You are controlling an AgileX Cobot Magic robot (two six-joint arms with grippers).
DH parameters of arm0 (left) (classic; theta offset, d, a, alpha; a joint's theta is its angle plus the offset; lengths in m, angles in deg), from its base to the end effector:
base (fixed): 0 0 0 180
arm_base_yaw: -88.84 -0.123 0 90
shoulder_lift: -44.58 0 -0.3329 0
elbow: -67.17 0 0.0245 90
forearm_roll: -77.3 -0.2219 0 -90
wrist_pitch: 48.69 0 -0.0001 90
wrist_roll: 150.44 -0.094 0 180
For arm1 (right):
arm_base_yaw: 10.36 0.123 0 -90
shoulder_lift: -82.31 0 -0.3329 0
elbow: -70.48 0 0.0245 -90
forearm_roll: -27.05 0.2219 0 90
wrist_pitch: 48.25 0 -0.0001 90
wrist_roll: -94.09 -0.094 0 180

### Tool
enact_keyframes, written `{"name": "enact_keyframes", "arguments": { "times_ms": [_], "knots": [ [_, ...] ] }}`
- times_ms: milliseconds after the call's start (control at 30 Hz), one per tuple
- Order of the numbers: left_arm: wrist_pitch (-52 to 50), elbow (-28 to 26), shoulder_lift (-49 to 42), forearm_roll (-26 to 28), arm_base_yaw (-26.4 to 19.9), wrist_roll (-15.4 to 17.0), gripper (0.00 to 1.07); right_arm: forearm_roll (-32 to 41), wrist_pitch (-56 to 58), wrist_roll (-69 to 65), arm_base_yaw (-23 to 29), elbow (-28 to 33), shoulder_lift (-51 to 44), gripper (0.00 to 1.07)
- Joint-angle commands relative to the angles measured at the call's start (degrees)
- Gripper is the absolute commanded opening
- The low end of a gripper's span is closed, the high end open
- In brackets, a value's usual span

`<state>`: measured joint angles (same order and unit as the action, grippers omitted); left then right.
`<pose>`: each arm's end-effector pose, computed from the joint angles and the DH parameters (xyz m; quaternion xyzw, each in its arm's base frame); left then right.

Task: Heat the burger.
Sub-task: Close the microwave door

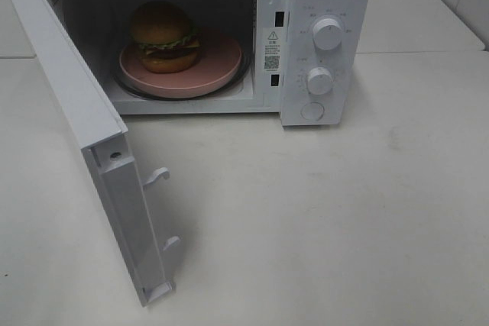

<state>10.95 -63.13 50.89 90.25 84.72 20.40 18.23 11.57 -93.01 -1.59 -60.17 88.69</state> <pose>-0.0755 -0.0237 0.2649 0.0405 0.8401 -0.0508 0.5386 -0.0742 -0.0241 0.2654 -0.0095 0.8434 -0.0027 0.5372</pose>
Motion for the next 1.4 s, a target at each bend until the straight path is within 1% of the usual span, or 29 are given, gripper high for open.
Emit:
{"name": "enact_keyframes", "arguments": {
  "times_ms": [33,1033,1133,1200,1233,1267,1333,1400],
  "knots": [
    [-0.11,0.11,-1.03,0.29,0.06,0.17,1.0,0.11,-0.34,0.8,-0.23,-0.06,-1.55,0.76],
    [-0.29,0.11,-1.03,0.74,0.06,0.34,1.0,0.11,-0.34,0.8,-0.23,-0.06,-1.55,0.76],
    [-0.4,0.06,-0.06,0.8,0.06,0.11,1.0,0.11,-0.34,0.8,-0.23,-0.06,-1.55,0.76],
    [-1.6,-0.97,1.95,1.26,0.06,-1.38,1.0,0.11,-0.34,0.8,-0.23,-0.06,-1.55,0.76],
    [-1.6,-0.97,1.95,1.26,0.06,-1.38,1.0,0.11,-0.34,0.8,-0.23,-0.06,-1.55,0.76],
    [-3.27,-1.89,3.67,1.15,0.06,-2.92,1.0,0.11,-0.34,0.8,-0.23,-0.06,-1.55,0.76],
    [-4.35,-2.06,4.7,1.15,0.06,-3.15,0.99,0.11,-0.34,0.8,-0.23,-0.06,-1.55,0.76],
    [-7.51,-2.18,7.73,1.03,0.06,-3.09,0.9,0.11,-0.34,0.8,-0.23,-0.06,-1.55,0.76]
  ]
}}
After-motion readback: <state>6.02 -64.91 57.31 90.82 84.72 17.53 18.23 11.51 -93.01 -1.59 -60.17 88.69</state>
